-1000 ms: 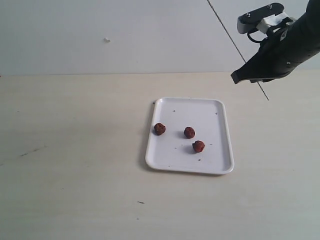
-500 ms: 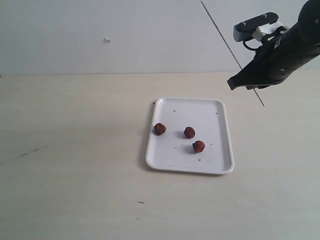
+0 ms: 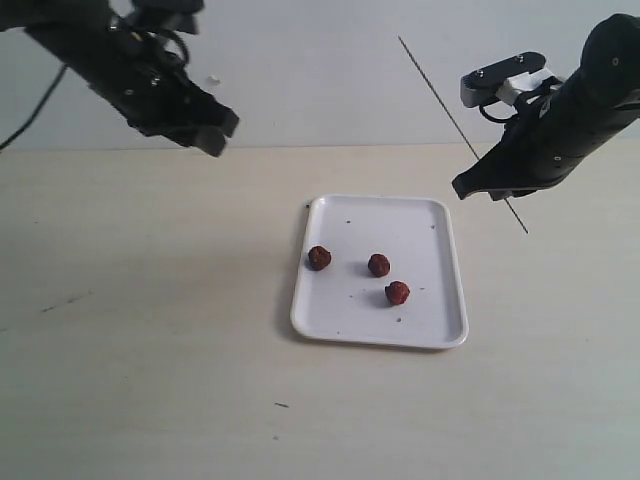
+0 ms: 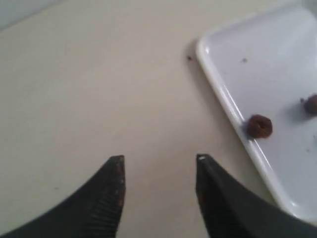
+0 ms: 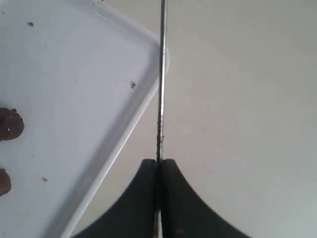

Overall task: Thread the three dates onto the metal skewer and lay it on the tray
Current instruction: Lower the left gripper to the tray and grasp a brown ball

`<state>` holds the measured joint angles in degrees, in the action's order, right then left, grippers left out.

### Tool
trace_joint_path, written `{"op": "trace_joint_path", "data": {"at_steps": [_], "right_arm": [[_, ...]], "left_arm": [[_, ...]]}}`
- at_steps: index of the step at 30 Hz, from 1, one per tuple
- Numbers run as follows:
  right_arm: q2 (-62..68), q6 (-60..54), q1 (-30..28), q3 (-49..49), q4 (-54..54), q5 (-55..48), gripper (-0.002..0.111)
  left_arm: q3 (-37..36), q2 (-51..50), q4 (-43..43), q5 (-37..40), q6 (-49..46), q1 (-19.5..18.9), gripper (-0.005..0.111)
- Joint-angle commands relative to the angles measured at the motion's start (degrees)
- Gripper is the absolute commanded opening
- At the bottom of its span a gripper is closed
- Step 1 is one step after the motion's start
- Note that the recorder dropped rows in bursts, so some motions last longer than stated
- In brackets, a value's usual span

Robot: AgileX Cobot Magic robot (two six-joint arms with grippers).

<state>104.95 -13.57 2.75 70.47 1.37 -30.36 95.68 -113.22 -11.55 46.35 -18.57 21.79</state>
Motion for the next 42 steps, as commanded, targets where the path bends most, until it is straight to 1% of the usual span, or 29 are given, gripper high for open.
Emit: {"op": "trace_joint_path", "data": {"at_steps": [1, 4, 6, 9, 12, 15, 21, 31, 34, 37, 42], "right_arm": [[0.1, -0.3, -0.1, 0.3, 0.1, 1.0, 0.0], [0.1, -0.5, -0.1, 0.3, -0.1, 0.5, 0.0], [0.1, -1.1, -0.1, 0.3, -0.1, 0.3, 0.0], [0.1, -1.2, -0.1, 0.3, -0.1, 0.3, 0.0], [0.1, -1.4, -0.1, 0.3, -0.1, 0.3, 0.0], [0.1, -1.4, -0.1, 0.3, -0.1, 0.6, 0.0], [0.1, -1.4, -0.1, 0.4, -0.1, 1.9, 0.0], [0.1, -1.4, -0.1, 0.4, -0.1, 2.7, 0.0], [0.1, -1.4, -0.1, 0.4, -0.1, 2.7, 0.0], [0.1, -1.4, -0.1, 0.4, -0.1, 2.7, 0.0], [0.1, -1.4, -0.1, 0.4, -0.1, 2.9, 0.0]], "left_arm": [[11.9, -8.0, 2.5, 11.6, -20.0, 4.6, 0.064], [13.8, -10.2, 3.0, 11.3, -42.0, 7.5, 0.064], [13.8, -11.2, 3.0, 10.5, -54.4, 9.0, 0.064], [13.8, -12.5, 1.4, 9.3, -66.0, 10.3, 0.064], [13.8, -14.0, -0.2, 7.9, -73.3, 11.2, 0.064], [13.8, -15.6, -0.5, 6.9, -73.8, 11.9, 0.064], [13.8, -19.3, -3.8, 4.5, -74.1, 12.0, 0.064], [13.8, -21.4, -3.8, 3.1, -74.0, 12.0, 0.064], [13.8, -21.5, -4.0, 1.6, -72.2, 12.0, 0.064], [14.2, -21.5, -4.0, 1.7, -69.9, 12.0, 0.064], [14.3, -21.5, -3.8, 1.7, -69.2, 11.6, 0.063]]}}
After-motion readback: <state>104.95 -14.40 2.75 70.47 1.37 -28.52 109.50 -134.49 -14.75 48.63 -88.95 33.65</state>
